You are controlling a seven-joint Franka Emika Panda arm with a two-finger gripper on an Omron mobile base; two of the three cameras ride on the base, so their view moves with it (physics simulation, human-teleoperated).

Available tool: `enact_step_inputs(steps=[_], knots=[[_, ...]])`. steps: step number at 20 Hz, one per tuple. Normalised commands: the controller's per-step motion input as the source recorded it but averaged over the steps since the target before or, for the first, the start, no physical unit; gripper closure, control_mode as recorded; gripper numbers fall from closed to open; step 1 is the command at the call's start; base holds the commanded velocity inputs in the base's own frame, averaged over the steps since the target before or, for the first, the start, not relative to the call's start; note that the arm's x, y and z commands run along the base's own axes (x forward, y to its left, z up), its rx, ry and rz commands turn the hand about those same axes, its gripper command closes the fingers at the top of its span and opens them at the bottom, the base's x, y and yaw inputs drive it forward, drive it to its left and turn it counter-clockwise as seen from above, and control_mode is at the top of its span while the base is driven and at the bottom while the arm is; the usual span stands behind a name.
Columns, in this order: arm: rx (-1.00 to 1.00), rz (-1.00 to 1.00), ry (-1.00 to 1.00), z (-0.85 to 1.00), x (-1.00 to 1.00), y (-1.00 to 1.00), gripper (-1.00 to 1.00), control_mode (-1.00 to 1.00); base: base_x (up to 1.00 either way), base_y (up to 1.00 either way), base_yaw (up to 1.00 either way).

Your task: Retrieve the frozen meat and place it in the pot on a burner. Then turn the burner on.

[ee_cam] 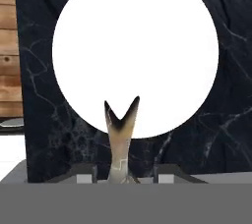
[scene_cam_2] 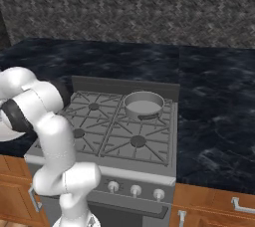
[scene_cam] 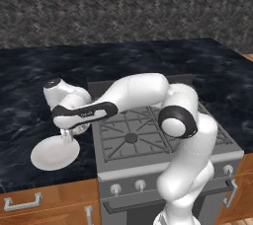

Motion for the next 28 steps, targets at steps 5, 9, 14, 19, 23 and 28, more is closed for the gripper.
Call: enact_step_inputs(steps=[5,9,14,19,23,28], knots=[[0.0,-0.15,0.0,0.11,0.37,-1.0,1.0,-1.0,0.0,0.0,0.0],[0.01,-0.04,0.0,0.17,0.6,-1.0,1.0,-1.0,0.0,0.0,0.0],[-0.01,-0.08,0.04,0.34,0.69,-1.0,1.0,-1.0,0.0,0.0,0.0],[0.01,-0.19,0.04,0.39,0.72,-0.95,1.0,-1.0,0.0,0.0,0.0],[0.11,-0.14,0.0,0.29,0.8,-1.0,1.0,-1.0,0.0,0.0,0.0],[0.09,-0.14,0.03,0.18,0.66,-1.0,1.0,-1.0,0.0,0.0,0.0]])
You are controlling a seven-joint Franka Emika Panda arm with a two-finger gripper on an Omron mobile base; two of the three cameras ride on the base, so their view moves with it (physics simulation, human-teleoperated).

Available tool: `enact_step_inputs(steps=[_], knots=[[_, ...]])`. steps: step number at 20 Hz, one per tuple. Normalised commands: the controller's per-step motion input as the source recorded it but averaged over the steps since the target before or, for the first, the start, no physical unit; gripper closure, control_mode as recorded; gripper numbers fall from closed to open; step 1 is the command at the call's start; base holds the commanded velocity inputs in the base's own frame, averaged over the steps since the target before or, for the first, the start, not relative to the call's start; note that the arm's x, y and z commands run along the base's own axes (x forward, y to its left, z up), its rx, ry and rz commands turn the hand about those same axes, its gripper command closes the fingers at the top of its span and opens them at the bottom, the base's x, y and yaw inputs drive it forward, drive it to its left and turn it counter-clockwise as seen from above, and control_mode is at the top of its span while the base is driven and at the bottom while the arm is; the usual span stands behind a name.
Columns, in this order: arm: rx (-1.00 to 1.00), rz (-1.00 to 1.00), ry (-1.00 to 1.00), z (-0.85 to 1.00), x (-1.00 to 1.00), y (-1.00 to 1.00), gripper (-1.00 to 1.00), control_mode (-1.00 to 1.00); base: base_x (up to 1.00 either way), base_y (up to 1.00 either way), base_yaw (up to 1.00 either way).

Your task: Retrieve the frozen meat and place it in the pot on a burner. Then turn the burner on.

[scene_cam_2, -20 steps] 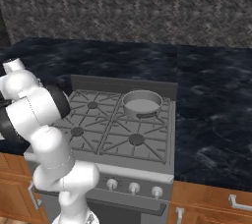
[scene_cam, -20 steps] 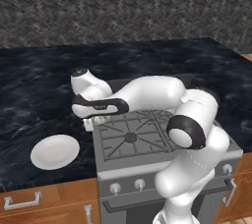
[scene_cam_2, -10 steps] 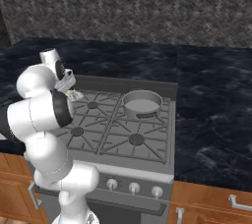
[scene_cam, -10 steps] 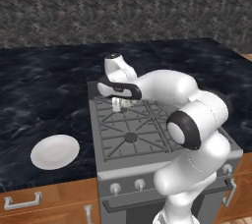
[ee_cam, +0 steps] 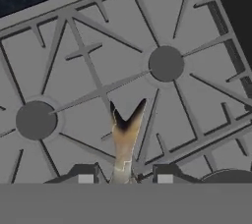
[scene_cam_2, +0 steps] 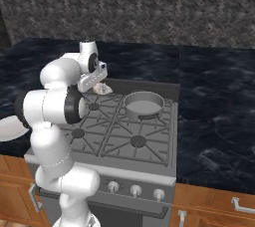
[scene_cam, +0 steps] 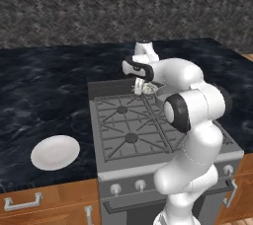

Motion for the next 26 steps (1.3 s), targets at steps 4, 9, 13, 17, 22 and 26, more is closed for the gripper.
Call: enact_step_inputs(steps=[4,9,13,17,22,26], knots=[[0.17,-0.01,0.11,0.0,0.45,-1.0,1.0,-1.0,0.0,0.0,0.0],[0.16,0.0,0.09,0.0,0.43,-1.0,1.0,-1.0,0.0,0.0,0.0],[0.09,0.01,0.0,0.0,0.18,-0.95,1.0,-1.0,0.0,0.0,0.0],[0.0,0.06,-0.1,0.0,0.0,-0.43,1.0,-1.0,0.0,0.0,0.0],[-0.02,0.02,-0.13,-0.05,0.22,-0.3,1.0,-1.0,0.0,0.0,0.0],[-0.03,0.01,-0.13,-0.27,0.29,-0.38,1.0,-1.0,0.0,0.0,0.0]])
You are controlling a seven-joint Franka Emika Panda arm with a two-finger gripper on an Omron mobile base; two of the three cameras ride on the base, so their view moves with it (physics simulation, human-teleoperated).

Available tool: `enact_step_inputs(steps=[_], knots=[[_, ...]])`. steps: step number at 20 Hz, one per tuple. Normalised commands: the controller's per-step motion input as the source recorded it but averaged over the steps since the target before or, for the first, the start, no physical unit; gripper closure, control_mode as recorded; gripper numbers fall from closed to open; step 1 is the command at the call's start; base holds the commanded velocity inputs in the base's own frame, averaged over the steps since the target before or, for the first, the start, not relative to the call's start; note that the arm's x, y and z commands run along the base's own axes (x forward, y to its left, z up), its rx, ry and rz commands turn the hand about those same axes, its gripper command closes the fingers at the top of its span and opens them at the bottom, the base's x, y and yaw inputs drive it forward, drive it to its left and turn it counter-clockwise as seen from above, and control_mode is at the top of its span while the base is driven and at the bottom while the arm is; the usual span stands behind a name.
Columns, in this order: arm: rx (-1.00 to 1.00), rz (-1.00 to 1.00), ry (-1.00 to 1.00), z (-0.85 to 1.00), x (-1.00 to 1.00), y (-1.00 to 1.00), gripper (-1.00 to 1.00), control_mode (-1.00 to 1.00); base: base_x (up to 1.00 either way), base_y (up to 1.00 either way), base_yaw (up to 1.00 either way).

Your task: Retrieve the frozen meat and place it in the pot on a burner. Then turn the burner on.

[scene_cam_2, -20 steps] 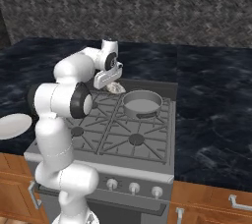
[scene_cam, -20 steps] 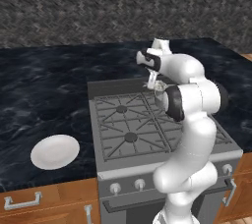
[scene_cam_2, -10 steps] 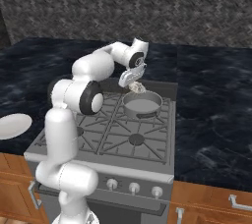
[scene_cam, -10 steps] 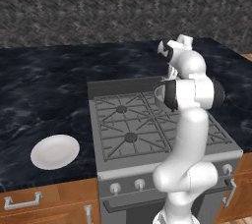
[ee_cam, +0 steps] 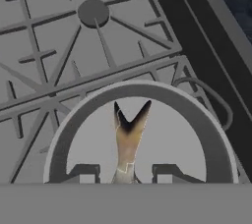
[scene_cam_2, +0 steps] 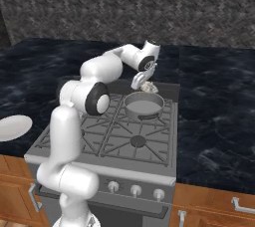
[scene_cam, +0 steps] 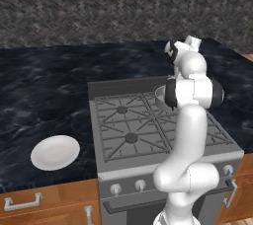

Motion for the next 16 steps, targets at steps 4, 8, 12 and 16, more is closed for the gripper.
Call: enact_step_inputs(steps=[4,8,12,16], knots=[[-0.14,0.0,-0.02,-0.41,0.08,-0.25,1.0,-1.0,0.0,0.0,0.0],[-0.24,0.0,0.13,-0.33,0.18,0.0,1.0,-1.0,0.0,0.0,0.0],[-0.05,0.0,0.08,-0.03,0.11,0.03,1.0,-1.0,0.0,0.0,0.0],[0.0,0.0,0.04,-0.14,0.19,0.05,1.0,-1.0,0.0,0.0,0.0]])
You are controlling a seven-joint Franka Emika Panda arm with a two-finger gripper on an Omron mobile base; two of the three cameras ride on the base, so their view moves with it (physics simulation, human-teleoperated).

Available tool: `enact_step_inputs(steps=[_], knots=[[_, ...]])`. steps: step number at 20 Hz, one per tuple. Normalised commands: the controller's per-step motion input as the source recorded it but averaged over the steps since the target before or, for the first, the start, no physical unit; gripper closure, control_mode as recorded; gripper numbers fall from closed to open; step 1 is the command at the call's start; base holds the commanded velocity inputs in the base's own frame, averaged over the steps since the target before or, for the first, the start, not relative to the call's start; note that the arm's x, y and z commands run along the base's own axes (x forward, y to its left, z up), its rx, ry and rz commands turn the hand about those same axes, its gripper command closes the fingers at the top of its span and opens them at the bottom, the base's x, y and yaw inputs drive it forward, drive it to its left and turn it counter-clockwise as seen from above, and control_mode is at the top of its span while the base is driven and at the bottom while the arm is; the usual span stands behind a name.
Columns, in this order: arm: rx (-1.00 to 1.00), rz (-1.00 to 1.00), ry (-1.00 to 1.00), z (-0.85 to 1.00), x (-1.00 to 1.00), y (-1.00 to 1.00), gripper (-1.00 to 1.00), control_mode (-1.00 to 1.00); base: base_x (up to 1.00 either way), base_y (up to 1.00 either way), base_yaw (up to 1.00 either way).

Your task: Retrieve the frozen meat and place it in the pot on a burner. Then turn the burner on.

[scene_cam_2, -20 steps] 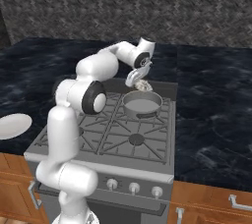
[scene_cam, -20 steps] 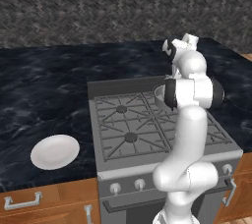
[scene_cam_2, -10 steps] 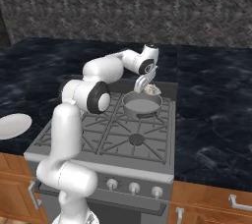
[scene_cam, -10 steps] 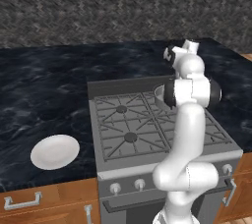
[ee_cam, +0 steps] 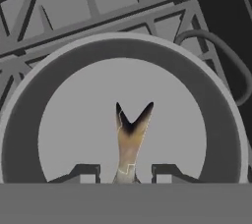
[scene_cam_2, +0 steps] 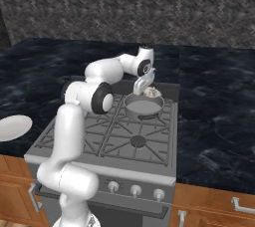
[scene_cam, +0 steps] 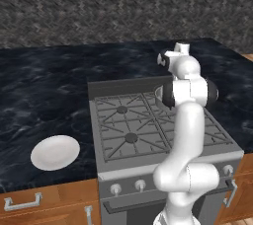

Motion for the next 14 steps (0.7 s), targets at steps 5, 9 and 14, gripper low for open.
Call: enact_step_inputs(steps=[5,9,14], knots=[[0.0,0.0,0.01,-0.16,0.19,0.16,1.0,-1.0,0.0,0.0,0.0],[0.0,0.0,0.0,-0.21,0.25,0.26,1.0,-1.0,0.0,0.0,0.0],[-0.01,-0.01,0.0,-0.2,0.22,0.02,1.0,-1.0,0.0,0.0,0.0]])
